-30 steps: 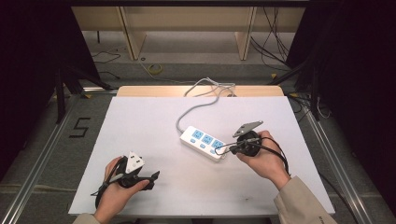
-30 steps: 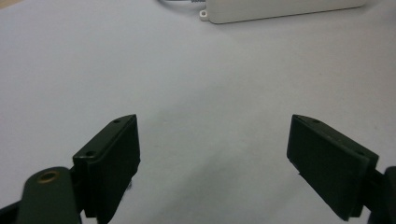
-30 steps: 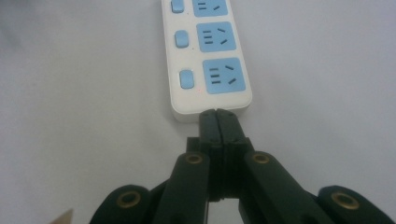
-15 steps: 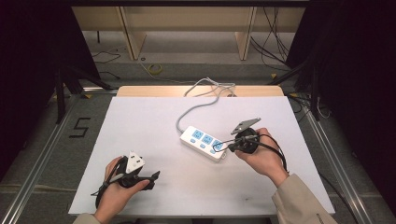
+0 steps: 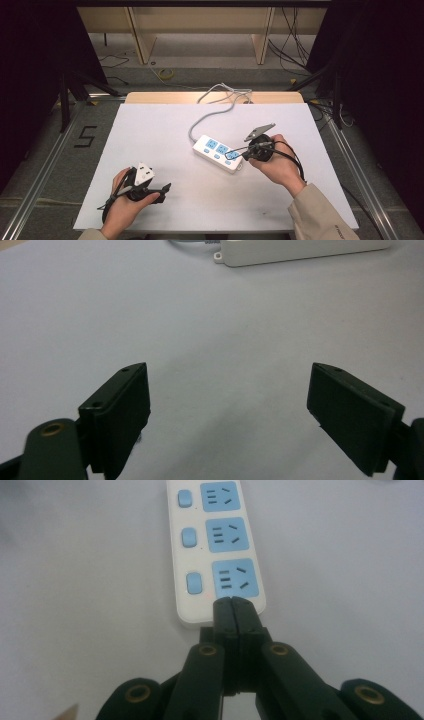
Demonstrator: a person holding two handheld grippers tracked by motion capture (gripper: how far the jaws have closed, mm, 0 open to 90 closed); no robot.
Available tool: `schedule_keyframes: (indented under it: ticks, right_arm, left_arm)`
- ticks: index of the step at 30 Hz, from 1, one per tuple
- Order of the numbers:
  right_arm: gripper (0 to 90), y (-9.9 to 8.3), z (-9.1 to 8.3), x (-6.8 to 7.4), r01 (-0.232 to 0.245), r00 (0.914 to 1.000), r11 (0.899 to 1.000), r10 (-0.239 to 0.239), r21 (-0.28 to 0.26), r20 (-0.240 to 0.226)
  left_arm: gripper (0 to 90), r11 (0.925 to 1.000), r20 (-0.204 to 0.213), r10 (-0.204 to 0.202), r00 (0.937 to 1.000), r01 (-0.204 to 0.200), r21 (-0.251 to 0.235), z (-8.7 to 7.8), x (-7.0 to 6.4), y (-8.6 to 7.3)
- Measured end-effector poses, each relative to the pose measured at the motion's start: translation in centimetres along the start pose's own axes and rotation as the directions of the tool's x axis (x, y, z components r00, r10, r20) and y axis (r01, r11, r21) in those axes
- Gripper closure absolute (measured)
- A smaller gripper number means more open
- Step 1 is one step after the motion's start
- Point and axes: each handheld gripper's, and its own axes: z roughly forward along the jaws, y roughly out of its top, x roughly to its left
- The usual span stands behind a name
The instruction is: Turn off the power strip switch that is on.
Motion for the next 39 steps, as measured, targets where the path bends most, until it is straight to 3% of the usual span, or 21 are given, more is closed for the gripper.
schedule_keyframes:
  ticks: [39]
  right_arm:
    - [90.0,1.9,1.7,-0.2,0.003,0.9999,1.0,-0.003,0.029,-0.014]
  left_arm:
    - [17.5,1.0,0.0,-0.002,1.0,0.002,-0.003,0.0,-0.1,0.0]
